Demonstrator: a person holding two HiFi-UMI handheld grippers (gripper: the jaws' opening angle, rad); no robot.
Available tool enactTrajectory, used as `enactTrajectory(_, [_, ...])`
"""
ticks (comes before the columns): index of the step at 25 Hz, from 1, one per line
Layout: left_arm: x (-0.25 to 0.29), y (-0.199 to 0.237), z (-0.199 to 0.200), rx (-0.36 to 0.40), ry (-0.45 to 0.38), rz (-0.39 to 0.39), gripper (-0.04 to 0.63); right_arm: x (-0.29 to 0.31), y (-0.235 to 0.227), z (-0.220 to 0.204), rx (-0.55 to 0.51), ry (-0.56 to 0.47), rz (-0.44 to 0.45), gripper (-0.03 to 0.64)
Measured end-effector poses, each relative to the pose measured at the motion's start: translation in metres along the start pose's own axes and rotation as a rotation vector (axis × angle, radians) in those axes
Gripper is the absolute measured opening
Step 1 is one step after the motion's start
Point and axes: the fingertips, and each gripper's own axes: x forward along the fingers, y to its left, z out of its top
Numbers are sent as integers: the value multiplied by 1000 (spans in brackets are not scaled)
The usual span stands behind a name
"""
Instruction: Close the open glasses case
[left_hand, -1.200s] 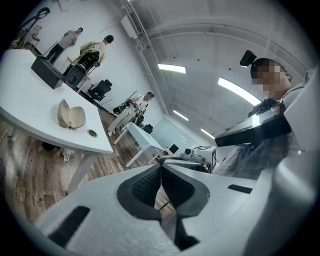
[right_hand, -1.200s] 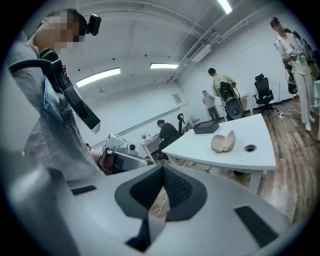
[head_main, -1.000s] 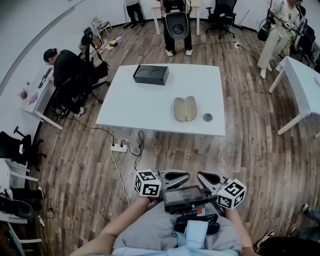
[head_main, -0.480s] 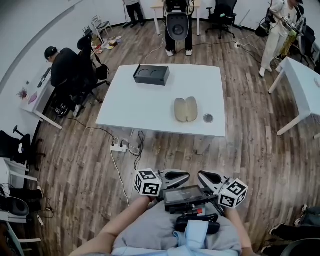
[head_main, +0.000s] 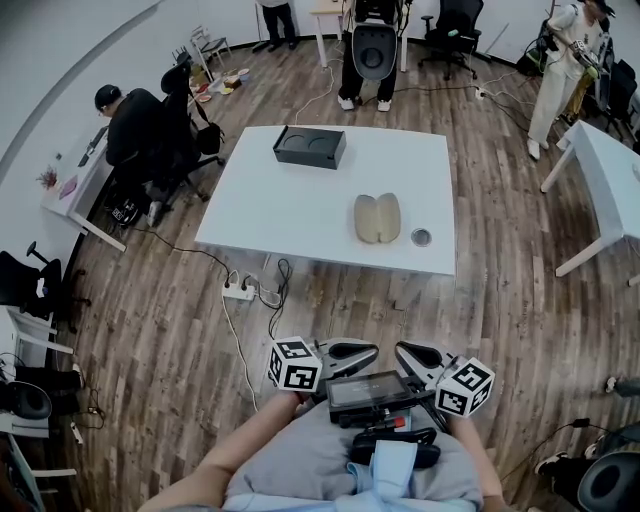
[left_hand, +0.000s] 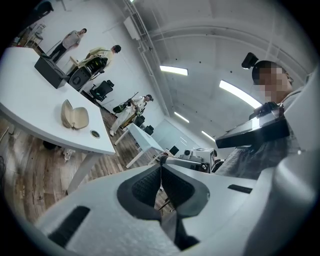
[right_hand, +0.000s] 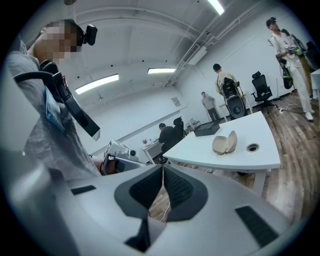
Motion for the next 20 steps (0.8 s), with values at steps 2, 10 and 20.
enactTrajectory(2, [0, -1, 0, -1, 1, -1, 20, 0, 0, 0, 0, -1, -1, 31])
enactTrajectory(10, [2, -3, -3, -1, -2, -1, 20, -4, 0, -1, 2, -2, -2, 31])
enactTrajectory(20, [11, -3, -1, 2, -6, -1, 20, -10, -6, -3, 5, -1, 4, 31])
